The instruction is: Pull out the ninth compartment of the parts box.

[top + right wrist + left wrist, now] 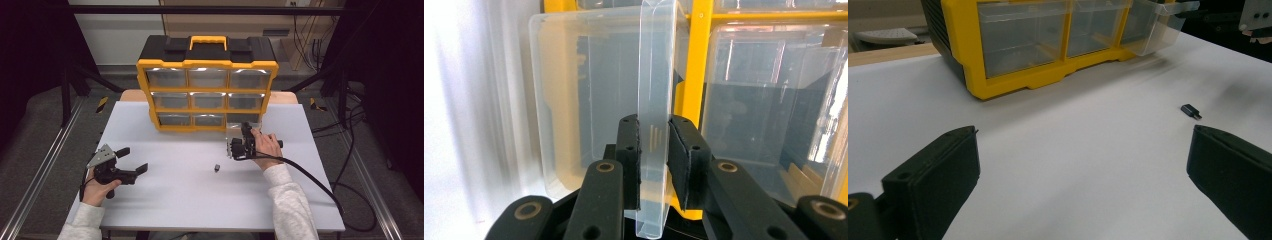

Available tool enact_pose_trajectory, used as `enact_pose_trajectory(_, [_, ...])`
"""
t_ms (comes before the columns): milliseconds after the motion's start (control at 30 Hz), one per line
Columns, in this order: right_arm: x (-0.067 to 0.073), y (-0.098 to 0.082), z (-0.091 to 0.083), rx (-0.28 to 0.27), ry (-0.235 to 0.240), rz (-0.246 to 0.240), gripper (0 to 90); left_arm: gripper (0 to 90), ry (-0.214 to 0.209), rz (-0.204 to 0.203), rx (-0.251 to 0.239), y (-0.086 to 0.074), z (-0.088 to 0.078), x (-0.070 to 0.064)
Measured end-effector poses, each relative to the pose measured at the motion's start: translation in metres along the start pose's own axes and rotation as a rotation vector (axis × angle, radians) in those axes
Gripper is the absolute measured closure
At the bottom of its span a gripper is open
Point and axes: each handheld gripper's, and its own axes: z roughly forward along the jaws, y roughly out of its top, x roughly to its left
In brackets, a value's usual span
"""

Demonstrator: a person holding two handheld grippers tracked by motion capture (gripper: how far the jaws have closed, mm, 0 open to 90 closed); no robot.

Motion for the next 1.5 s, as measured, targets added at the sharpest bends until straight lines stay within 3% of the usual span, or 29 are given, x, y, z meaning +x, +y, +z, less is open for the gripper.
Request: enact_pose_trajectory(1500, [0.003, 0.0, -0.02, -0.018, 0.022, -0.008, 76.3, 0.1, -0.001, 0.002, 0.002, 0.0, 0.001, -0.001])
